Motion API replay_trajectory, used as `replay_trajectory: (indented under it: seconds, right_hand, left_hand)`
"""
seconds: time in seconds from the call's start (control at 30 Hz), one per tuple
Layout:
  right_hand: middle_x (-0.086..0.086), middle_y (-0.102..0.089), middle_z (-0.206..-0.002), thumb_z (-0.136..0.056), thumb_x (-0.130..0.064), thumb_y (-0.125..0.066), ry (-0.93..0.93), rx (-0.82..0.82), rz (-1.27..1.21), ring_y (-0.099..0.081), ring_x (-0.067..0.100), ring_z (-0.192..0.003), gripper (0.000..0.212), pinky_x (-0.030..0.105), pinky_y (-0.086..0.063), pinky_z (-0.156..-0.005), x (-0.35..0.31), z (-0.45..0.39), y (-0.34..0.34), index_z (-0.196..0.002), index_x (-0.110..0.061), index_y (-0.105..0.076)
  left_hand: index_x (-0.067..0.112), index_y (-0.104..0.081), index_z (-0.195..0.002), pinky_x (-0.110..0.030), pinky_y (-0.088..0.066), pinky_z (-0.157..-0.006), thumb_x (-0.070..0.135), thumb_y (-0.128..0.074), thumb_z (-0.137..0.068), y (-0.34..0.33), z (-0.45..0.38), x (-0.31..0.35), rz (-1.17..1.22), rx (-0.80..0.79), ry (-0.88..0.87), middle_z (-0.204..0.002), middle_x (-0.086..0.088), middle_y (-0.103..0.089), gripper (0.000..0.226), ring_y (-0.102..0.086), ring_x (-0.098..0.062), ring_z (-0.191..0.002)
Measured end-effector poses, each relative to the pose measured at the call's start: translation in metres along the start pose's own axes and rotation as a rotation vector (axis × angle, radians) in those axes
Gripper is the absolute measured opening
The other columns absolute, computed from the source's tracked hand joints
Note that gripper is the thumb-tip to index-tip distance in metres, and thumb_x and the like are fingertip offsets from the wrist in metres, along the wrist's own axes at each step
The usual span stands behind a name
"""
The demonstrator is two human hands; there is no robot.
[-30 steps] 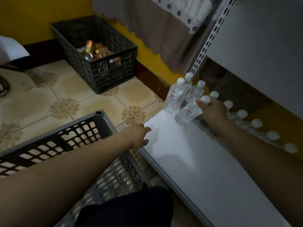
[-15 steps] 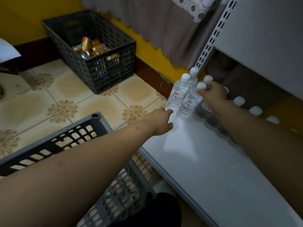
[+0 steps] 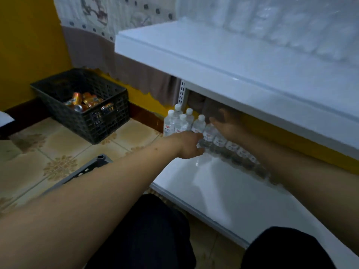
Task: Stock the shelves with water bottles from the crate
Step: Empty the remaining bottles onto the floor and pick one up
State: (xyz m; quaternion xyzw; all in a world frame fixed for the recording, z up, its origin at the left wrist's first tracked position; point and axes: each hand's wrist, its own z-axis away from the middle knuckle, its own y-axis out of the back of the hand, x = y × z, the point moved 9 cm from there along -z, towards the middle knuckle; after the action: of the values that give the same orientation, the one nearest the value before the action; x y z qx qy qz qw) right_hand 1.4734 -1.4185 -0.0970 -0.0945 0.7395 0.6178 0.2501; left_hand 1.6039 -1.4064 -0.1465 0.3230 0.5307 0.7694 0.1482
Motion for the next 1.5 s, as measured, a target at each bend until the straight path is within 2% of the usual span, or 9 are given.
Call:
replay_trajectory:
  seconds: [0.17, 0.4, 0.57, 0.67, 0.8, 0.97, 1.13, 1.27, 1.5]
  right_hand:
    - [0.000, -0.033, -0.155, -0.096, -0.060, -0.039, -0.144, -0.206, 0.042, -0.035, 0.024, -0.140, 0.067, 0.034, -0.027, -0.111, 0.050, 0.088, 0.072, -0.151, -0.023, -0.030]
    - [0.006, -0.035, -0.155, -0.100, -0.052, -0.039, -0.315, -0.056, 0.036, -0.036, 0.025, -0.140, 0.063, 0.032, -0.032, -0.109, 0.152, 0.250, 0.191, -0.151, -0.015, -0.033]
    - [0.001, -0.053, -0.140, -0.095, -0.055, -0.049, -0.655, 0.067, -0.118, -0.056, 0.020, -0.118, 0.058, 0.034, -0.047, -0.097, 0.275, 0.451, 0.231, -0.141, -0.021, -0.046]
    - [0.002, -0.058, -0.133, -0.092, -0.054, -0.052, -0.953, 0.193, -0.204, -0.059, 0.020, -0.112, 0.054, 0.040, -0.049, -0.099, 0.337, 0.608, 0.224, -0.135, -0.021, -0.052]
    - [0.007, -0.059, -0.131, -0.098, -0.043, -0.051, -1.319, 0.202, -0.212, -0.057, 0.024, -0.115, 0.050, 0.030, -0.044, -0.093, 0.364, 0.796, 0.168, -0.134, -0.010, -0.054]
    - [0.011, -0.062, -0.127, -0.097, -0.039, -0.055, -1.571, 0.131, -0.267, -0.059, 0.025, -0.113, 0.047, 0.028, -0.044, -0.091, 0.375, 0.914, 0.069, -0.132, -0.008, -0.055]
    - [0.010, -0.047, -0.144, -0.089, -0.034, -0.066, -1.328, -0.100, -0.147, -0.049, 0.027, -0.127, 0.065, 0.033, -0.041, -0.101, 0.387, 0.886, -0.026, -0.146, -0.017, -0.040]
    - [0.009, -0.033, -0.153, -0.084, -0.022, -0.070, -0.998, -0.328, 0.102, -0.032, 0.028, -0.140, 0.074, 0.041, -0.030, -0.114, 0.393, 0.831, -0.083, -0.149, -0.016, -0.034]
    - [0.007, -0.057, -0.128, -0.086, -0.022, -0.066, -0.857, -0.516, 0.293, -0.050, 0.029, -0.120, 0.052, 0.046, -0.026, -0.113, 0.416, 0.800, -0.133, -0.135, -0.019, -0.049]
  left_hand:
    - [0.020, -0.040, -0.146, -0.040, -0.042, -0.105, 0.045, -0.048, -0.097, -0.007, 0.051, 0.110, 0.040, 0.002, -0.120, -0.147, -0.009, -0.046, 0.056, -0.048, -0.030, -0.128]
    - [0.016, -0.037, -0.149, -0.035, -0.040, -0.104, 0.046, -0.048, -0.098, -0.073, 0.102, 0.298, 0.034, -0.118, -0.352, -0.148, -0.009, -0.044, 0.059, -0.045, -0.025, -0.132]
    - [0.020, -0.039, -0.146, -0.034, -0.040, -0.104, 0.045, -0.050, -0.098, -0.175, 0.154, 0.433, -0.035, -0.342, -0.532, -0.147, -0.005, -0.044, 0.055, -0.047, -0.023, -0.129]
    - [0.016, -0.042, -0.145, -0.034, -0.041, -0.105, 0.038, -0.051, -0.098, -0.246, 0.204, 0.498, -0.126, -0.517, -0.650, -0.146, -0.009, -0.046, 0.052, -0.048, -0.026, -0.127]
    - [0.009, -0.048, -0.141, -0.028, -0.039, -0.100, 0.034, -0.051, -0.099, -0.326, 0.289, 0.562, -0.211, -0.748, -0.752, -0.146, -0.013, -0.047, 0.048, -0.048, -0.027, -0.129]
    - [0.007, -0.043, -0.144, -0.032, -0.041, -0.099, 0.039, -0.047, -0.099, -0.422, 0.342, 0.583, -0.339, -0.916, -0.742, -0.147, -0.013, -0.045, 0.055, -0.046, -0.027, -0.132]
    - [0.003, -0.053, -0.133, -0.028, -0.041, -0.084, 0.028, -0.049, -0.101, -0.461, 0.323, 0.550, -0.566, -1.013, -0.605, -0.129, -0.014, -0.056, 0.041, -0.055, -0.026, -0.111]
    - [0.003, -0.052, -0.134, -0.028, -0.039, -0.085, 0.029, -0.045, -0.102, -0.464, 0.283, 0.542, -0.543, -0.892, -0.558, -0.137, -0.016, -0.052, 0.042, -0.052, -0.028, -0.121]
    - [-0.001, -0.057, -0.126, -0.031, -0.043, -0.084, 0.036, -0.046, -0.099, -0.485, 0.264, 0.520, -0.496, -0.953, -0.452, -0.130, -0.022, -0.056, 0.046, -0.056, -0.031, -0.114]
